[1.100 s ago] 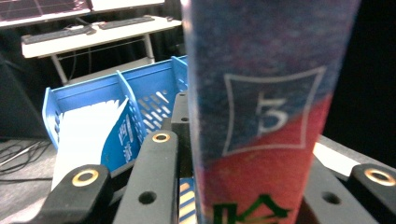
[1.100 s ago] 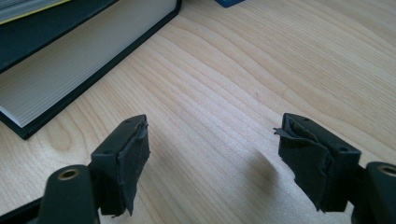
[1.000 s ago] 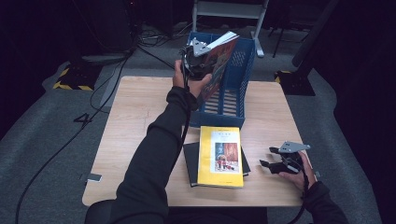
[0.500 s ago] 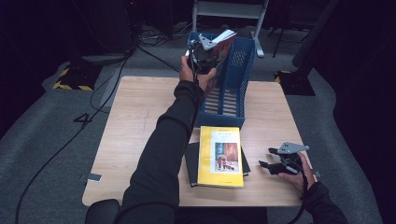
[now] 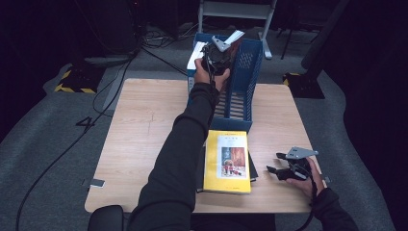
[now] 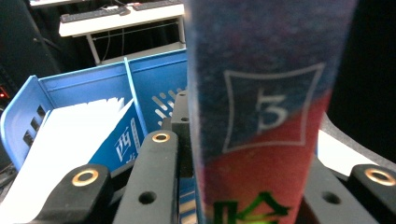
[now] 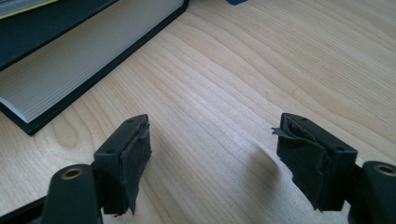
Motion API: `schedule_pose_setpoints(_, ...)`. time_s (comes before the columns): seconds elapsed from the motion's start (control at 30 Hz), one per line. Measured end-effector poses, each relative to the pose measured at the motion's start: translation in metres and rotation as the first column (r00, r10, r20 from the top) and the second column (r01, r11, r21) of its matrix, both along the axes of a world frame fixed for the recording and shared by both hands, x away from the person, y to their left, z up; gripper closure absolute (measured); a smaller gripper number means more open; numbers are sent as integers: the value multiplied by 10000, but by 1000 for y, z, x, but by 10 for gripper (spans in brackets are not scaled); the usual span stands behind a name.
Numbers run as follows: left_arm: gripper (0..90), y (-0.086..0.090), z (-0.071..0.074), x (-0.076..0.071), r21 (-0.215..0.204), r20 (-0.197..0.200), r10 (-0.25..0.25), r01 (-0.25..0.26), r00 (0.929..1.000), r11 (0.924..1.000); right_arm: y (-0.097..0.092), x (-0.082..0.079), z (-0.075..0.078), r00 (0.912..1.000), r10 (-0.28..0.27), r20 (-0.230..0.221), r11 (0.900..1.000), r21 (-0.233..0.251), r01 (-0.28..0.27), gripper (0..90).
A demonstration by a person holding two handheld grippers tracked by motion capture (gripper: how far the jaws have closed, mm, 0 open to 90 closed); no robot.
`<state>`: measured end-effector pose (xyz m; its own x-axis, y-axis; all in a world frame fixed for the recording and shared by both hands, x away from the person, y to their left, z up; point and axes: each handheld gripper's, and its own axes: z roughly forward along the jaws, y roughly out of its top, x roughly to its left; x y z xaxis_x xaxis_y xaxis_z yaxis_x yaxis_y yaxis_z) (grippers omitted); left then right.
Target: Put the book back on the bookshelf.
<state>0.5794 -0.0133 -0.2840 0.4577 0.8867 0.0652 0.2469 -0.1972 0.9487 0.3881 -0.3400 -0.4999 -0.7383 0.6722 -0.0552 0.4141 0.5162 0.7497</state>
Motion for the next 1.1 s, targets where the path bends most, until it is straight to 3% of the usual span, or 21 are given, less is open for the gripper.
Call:
schedule_pose_setpoints(0.37, 740, -6, -20, 10, -731, -87, 457, -462, 9989, 9963, 1, -1, -1, 9999, 124, -13, 9999, -27, -124, 266)
schedule_pose_setpoints(0.63, 740, -10, -35, 12, -730, 93, 608, -599, 9981, 9955, 1, -1, -1, 9999, 159, -3, 9999, -43, -159, 268)
schedule_pose_setpoints(1.1, 739, -5, -62, 7, -729, -191, 500, -512, 9986, 9960, 2, -1, 0, 9998, 160, 67, 9998, -138, -159, 273)
